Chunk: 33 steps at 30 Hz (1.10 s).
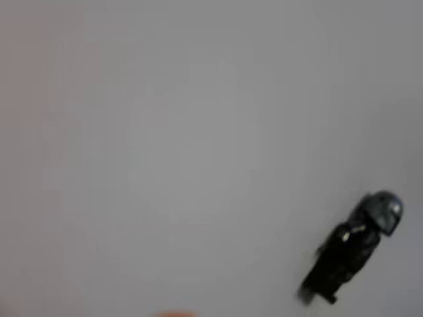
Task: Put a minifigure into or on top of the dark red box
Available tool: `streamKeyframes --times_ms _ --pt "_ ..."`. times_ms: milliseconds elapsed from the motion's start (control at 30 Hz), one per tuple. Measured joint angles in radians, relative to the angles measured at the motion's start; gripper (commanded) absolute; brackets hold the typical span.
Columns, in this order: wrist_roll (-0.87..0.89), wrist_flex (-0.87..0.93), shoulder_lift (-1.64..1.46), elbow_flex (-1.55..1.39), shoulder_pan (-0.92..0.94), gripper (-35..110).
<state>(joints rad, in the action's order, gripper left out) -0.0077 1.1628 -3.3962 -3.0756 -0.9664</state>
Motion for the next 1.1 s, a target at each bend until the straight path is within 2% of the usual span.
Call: streamKeyframes --times_ms 100,167,200,367,567,933,1100 --pt "0.115 0.0 0.0 0.0 0.071 10" --pt "0.235 0.014 0.0 0.0 0.123 3" --pt "0.255 0.015 0.0 0.0 0.141 7" --pt "0.247 0.018 0.0 0.0 0.178 19" --pt "0.324 0.009 0.0 0.003 0.225 22" --pt "0.448 0.018 0.02 0.037 0.23 18" --pt "0.514 -0.032 0.252 0.179 0.225 18"
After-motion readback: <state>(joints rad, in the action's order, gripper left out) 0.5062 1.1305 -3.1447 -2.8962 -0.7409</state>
